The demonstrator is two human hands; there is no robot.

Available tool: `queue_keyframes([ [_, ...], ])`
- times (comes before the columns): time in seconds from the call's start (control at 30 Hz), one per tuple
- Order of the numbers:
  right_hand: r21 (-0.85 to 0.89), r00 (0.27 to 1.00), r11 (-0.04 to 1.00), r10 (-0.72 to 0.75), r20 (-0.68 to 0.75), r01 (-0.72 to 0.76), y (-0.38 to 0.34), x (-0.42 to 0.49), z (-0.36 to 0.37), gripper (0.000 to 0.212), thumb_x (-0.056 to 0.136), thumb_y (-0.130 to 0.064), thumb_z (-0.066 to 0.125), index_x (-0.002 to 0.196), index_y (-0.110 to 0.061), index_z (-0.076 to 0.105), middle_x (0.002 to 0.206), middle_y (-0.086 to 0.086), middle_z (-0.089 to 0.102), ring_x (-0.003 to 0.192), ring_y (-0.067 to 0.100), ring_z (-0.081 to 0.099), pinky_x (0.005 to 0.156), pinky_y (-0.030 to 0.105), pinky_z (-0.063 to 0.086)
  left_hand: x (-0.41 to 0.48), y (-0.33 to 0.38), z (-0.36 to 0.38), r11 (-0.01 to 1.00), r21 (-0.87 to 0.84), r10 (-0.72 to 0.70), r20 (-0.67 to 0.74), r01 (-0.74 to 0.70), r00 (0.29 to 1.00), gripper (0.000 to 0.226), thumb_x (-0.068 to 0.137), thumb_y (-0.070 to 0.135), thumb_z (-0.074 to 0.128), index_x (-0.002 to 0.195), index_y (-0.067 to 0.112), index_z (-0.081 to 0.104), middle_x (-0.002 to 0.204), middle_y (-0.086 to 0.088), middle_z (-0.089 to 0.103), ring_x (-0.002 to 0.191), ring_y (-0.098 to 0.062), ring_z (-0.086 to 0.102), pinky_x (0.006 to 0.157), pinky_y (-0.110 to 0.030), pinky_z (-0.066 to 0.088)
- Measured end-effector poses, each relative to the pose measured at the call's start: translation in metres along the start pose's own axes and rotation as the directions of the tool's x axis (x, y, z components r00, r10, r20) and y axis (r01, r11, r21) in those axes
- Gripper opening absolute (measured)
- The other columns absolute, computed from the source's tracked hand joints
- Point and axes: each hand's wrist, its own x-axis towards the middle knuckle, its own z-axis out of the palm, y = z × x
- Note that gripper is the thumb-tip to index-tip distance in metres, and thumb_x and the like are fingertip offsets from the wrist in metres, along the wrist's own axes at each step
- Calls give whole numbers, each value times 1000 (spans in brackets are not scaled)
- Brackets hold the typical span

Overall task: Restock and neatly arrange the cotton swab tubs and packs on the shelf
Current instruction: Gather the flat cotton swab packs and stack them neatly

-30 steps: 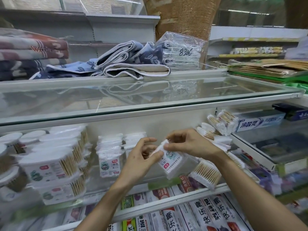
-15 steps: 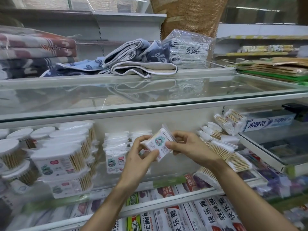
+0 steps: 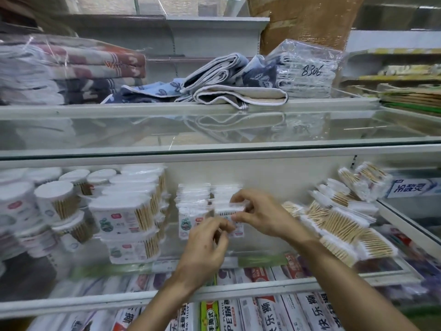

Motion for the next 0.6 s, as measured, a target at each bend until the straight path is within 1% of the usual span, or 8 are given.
queue_keyframes([
  [0.07, -23, 1000, 1000, 0, -18, 0, -1, 2, 6, 27, 89, -31, 73, 113, -27, 62, 113, -14, 55, 84, 0, 62, 70, 13, 47, 1, -2, -1, 997, 74, -24, 41, 21, 999, 18, 99, 14, 55, 113, 21, 64, 107, 13, 63, 94, 4, 58, 82, -8, 46],
  [0.13, -35, 999, 999, -7, -36, 6, 0, 3, 11, 26, 90, -31, 72, 113, -28, 62, 113, -12, 51, 83, 0, 62, 72, 17, 47, 3, -2, -1, 990, 135, -49, 70, 39, 996, 25, 100, 18, 54, 124, 23, 61, 113, 17, 58, 97, 14, 53, 86, 2, 37],
  [0.2, -63, 999, 998, -10, -43, 8, 1, 4, 13, 28, 89, -34, 72, 115, -30, 61, 112, -13, 48, 80, -2, 60, 72, 18, 45, 4, -2, 0, 986, 162, -61, 82, 47, 995, 29, 101, 18, 53, 129, 22, 58, 116, 17, 57, 99, 13, 50, 86, 7, 32],
  [0.3, -108, 997, 994, -25, -75, 16, 4, 1, 5, 35, 88, -43, 70, 120, -34, 59, 112, -16, 48, 81, -5, 56, 77, 22, 48, 6, -2, 2, 986, 162, -56, 84, 42, 995, 29, 101, 18, 52, 129, 22, 58, 119, 14, 59, 104, 9, 51, 87, 5, 33],
  [0.37, -145, 989, 989, -40, -141, 19, 13, -3, -8, 35, 89, -46, 68, 121, -34, 60, 111, -15, 52, 87, -2, 55, 82, 26, 50, 7, -2, 3, 988, 142, -66, 74, 55, 995, 26, 101, 18, 53, 126, 22, 58, 117, 15, 59, 101, 10, 53, 87, 2, 38],
  [0.47, -330, 995, 944, -37, -95, 3, 35, -14, -34, 39, 89, -46, 66, 126, -38, 56, 123, -11, 52, 113, 10, 48, 98, 33, 43, 11, 0, 3, 993, 100, -70, 45, 65, 997, 23, 100, 18, 54, 122, 23, 60, 111, 18, 57, 99, 15, 52, 85, -1, 42],
  [0.53, -525, 999, 851, 32, 12, -20, 50, -22, -48, 53, 85, -45, 67, 135, -42, 48, 136, -10, 45, 127, 18, 37, 104, 37, 35, 13, 3, 5, 994, 88, -60, 27, 58, 998, 22, 100, 18, 54, 120, 23, 61, 108, 19, 56, 98, 14, 52, 84, -1, 41],
  [0.6, -668, 990, 744, 114, 77, -34, 60, -29, -53, 63, 84, -33, 65, 142, -41, 40, 144, -8, 38, 133, 22, 31, 107, 38, 30, 16, 6, 7, 995, 66, -75, 18, 73, 997, 21, 100, 17, 54, 119, 23, 61, 106, 19, 55, 95, 11, 53, 83, -2, 43],
])
